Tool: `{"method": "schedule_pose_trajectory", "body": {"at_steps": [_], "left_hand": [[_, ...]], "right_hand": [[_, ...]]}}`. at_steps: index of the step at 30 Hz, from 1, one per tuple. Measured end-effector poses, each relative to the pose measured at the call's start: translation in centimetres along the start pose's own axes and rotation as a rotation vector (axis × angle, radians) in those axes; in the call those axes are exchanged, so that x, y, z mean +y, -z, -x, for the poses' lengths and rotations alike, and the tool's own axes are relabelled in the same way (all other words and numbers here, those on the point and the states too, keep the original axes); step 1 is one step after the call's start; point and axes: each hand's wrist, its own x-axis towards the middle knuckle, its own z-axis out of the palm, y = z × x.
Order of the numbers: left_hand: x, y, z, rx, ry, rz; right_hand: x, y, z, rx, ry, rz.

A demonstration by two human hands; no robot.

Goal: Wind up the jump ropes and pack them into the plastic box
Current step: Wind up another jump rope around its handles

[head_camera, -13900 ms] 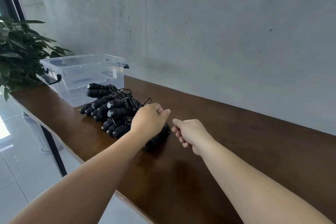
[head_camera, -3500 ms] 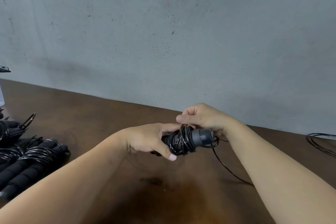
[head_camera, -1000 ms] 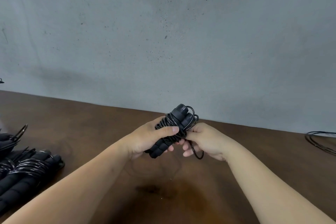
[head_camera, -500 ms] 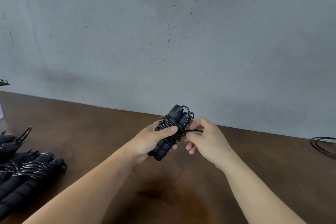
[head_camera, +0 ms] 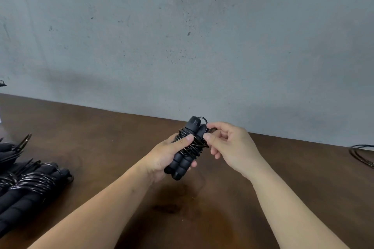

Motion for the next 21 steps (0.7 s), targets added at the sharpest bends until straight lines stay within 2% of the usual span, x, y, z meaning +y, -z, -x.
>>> {"method": "schedule_pose_trajectory", "body": {"at_steps": [4, 8, 16, 21], "left_hand": [[0.1, 0.0, 0.0, 0.024, 0.025, 0.051], [0.3, 0.0, 0.3, 0.043, 0.052, 0.109], [0.3, -0.1, 0.7, 0.027, 0.080, 0.166], [0.5, -0.3, 1.1, -0.004, 0.054, 0.137]], "right_hand": [[0.6, -0.8, 0.1, 0.123, 0.086, 0.180], [0.9, -1.5, 0.6, 0.160, 0.174, 0.136], [1.1, -1.9, 0.8, 0.329, 0.099, -0.025], [1.1, -1.1, 0.5, 0.347, 0.070, 0.033]]}}
